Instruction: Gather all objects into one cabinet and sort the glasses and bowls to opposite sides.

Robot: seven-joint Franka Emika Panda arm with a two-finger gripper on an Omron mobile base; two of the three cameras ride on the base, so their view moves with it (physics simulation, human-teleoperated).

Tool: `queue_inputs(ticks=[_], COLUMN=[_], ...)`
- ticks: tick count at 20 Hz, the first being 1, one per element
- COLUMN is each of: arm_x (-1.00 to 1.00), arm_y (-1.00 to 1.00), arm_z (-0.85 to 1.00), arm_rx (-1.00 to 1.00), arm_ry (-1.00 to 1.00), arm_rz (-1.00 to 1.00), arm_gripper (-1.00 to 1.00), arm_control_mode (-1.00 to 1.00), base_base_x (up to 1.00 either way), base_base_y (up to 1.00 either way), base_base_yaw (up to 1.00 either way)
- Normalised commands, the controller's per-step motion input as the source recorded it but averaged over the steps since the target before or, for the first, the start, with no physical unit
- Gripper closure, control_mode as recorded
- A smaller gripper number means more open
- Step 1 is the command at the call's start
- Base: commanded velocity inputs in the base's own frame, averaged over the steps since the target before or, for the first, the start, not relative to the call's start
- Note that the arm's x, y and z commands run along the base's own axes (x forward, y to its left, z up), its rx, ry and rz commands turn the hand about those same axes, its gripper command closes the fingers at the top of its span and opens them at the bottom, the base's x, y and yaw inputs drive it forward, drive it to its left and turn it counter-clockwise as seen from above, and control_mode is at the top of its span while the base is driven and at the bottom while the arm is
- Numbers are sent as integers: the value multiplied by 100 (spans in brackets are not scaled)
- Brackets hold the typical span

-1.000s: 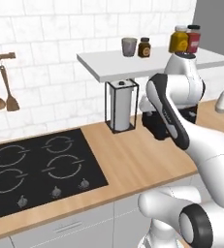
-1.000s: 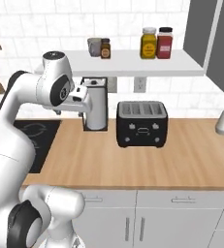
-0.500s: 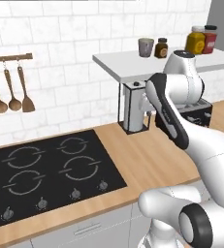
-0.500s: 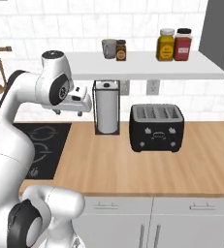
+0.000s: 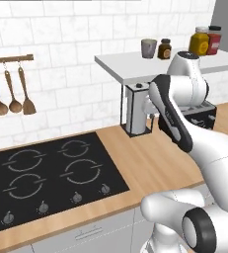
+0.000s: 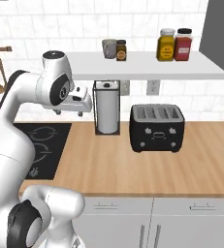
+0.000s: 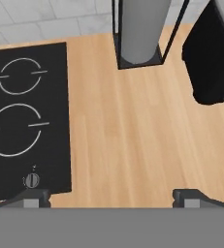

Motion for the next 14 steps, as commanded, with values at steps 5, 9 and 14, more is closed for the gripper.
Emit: queue_inputs(ticks=[5,9,14], arm_x=[0,11,43], arm_y=[0,10,17], arm_z=[4,53,81], arm_rx=[0,0,0], arm_ry=[-2,-28,-38], arm_rz=[0,0,-7], arm_gripper=[-100,-100,-100], arm_control_mode=[-100,-100,-100], base_base_x=[0,0,0], base_base_y=[3,0,0], base_base_yaw=[0,0,0])
